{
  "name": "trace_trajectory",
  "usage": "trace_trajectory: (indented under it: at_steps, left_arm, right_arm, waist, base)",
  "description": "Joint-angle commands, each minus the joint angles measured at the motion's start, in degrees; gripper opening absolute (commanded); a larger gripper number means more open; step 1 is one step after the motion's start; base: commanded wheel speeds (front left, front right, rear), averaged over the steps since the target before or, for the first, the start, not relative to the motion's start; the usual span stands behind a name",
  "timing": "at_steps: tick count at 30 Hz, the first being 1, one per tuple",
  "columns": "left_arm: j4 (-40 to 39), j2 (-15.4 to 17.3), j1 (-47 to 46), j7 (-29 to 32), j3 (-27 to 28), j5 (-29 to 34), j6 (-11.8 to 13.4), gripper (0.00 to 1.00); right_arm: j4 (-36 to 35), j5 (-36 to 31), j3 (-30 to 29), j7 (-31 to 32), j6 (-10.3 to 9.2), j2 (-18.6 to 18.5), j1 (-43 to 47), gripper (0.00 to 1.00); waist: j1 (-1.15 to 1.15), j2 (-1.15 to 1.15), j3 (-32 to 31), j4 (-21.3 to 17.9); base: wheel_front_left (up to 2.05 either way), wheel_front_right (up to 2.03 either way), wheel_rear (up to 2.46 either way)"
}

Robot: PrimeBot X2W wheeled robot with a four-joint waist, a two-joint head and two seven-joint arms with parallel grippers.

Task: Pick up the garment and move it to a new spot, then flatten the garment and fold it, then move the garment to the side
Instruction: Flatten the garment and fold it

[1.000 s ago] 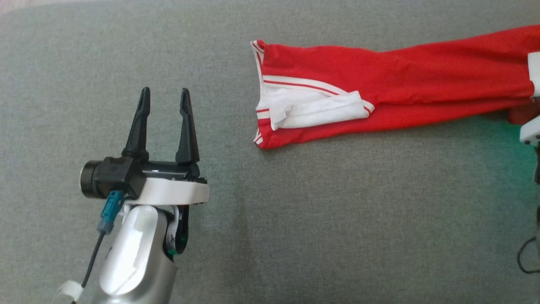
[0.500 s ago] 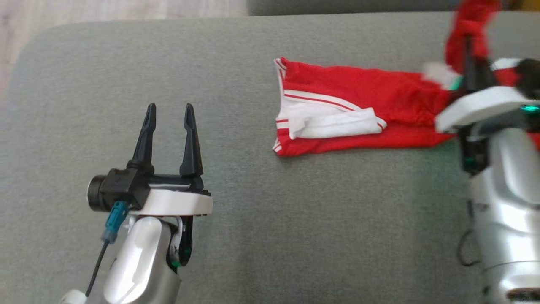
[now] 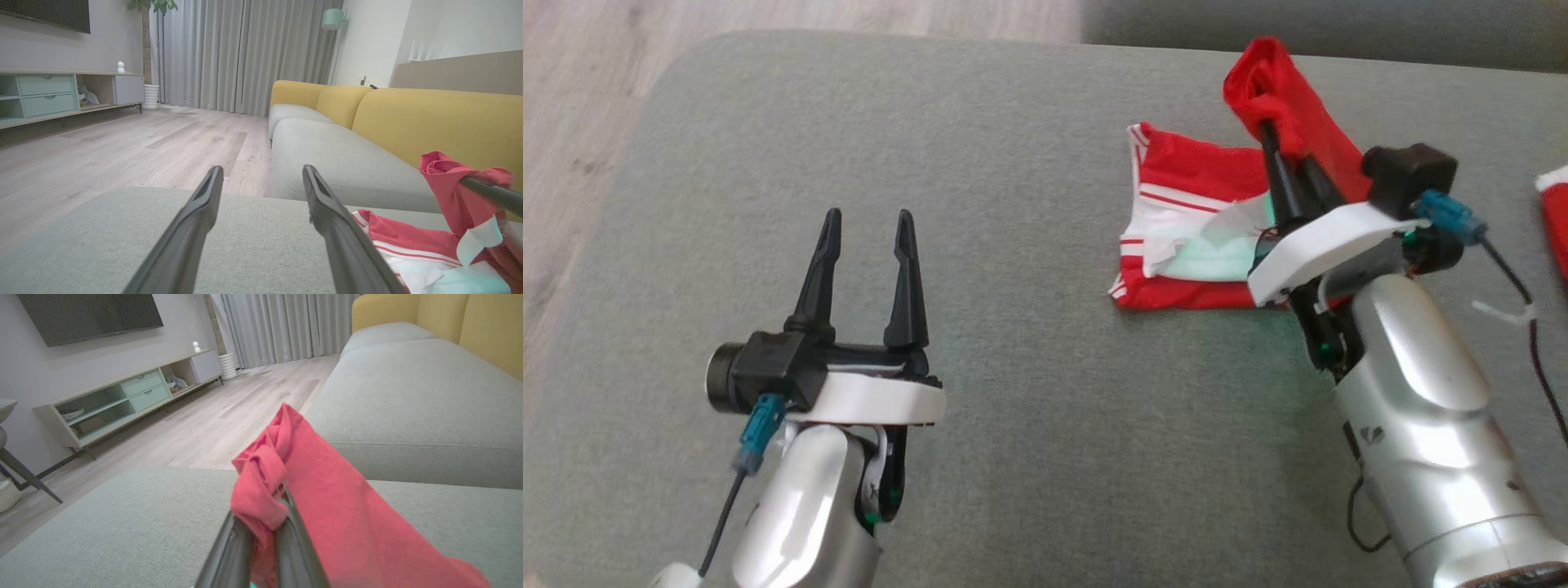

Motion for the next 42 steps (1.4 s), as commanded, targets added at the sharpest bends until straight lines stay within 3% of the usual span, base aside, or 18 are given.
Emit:
trace_trajectory:
  at_steps: [1, 17, 18, 19, 26, 30, 34, 37, 42]
  left_arm:
    - [-1.75, 0.45, -0.89, -0.29, 1.34, -0.32, 0.35, 1.0]
    - [-2.42, 0.44, -1.81, -0.29, -0.79, -1.87, 1.52, 1.0]
    - [-2.38, 0.44, -1.87, -0.29, -0.92, -1.94, 1.57, 1.0]
    - [-2.32, 0.44, -1.93, -0.29, -1.04, -2.01, 1.6, 1.0]
    - [-1.42, 0.44, -1.87, -0.29, -0.39, -1.5, 1.56, 1.0]
    - [-1.22, 0.44, -1.69, -0.29, 0.61, -0.86, 1.17, 1.0]
    - [-1.48, 0.44, -1.17, -0.29, 1.9, -0.27, 0.87, 1.0]
    - [-1.84, 0.44, -0.72, -0.29, 2.98, 0.19, 0.72, 1.0]
    - [-2.44, 0.44, 0.11, -0.29, 4.42, 0.76, 0.61, 1.0]
  right_arm:
    - [-0.63, 0.97, 2.17, -1.12, -0.04, 1.04, -1.36, 0.0]
    - [10.35, 2.19, 13.09, -2.28, -0.04, 1.06, -3.08, 0.0]
    - [10.89, 1.78, 13.77, -2.39, -0.04, 1.06, -2.99, 0.27]
    - [11.06, 2.23, 14.8, -2.23, -0.04, 1.06, -2.63, 1.0]
    - [5.91, 8.14, 26.03, -1.68, -0.04, 1.06, -0.96, 1.0]
    - [5.24, 8.51, 26.53, -3.82, -0.04, 1.06, -1.85, 1.0]
    - [6.5, 5.73, 21.16, -6.51, -0.04, 1.06, -2.52, 1.0]
    - [6.44, 1.41, 13.3, -7.53, -0.04, 0.95, -2.0, 1.0]
    - [-3.86, -8.14, -0.61, -7.7, -0.04, -0.15, 4.04, 1.0]
  waist:
    - [0.01, 0.0, 0.4, 1.12]
    - [0.01, 0.0, 3.48, 4.44]
    - [0.01, 0.0, 3.59, 4.5]
    - [0.01, 0.0, 3.64, 4.56]
    - [0.01, 0.0, 2.81, 3.1]
    - [0.01, 0.0, 1.51, 0.96]
    - [0.01, 0.0, 0.39, -1.97]
    - [0.01, 0.0, -0.17, -4.38]
    - [0.01, 0.0, -0.63, -7.79]
  base:
    - [0.0, 0.0, 0.0]
    - [0.0, 0.0, 0.0]
    - [0.0, 0.0, 0.0]
    - [0.0, 0.0, 0.0]
    - [0.0, 0.0, 0.0]
    - [0.0, 0.0, 0.0]
    - [0.0, 0.0, 0.0]
    - [0.0, 0.0, 0.0]
    - [0.0, 0.0, 0.0]
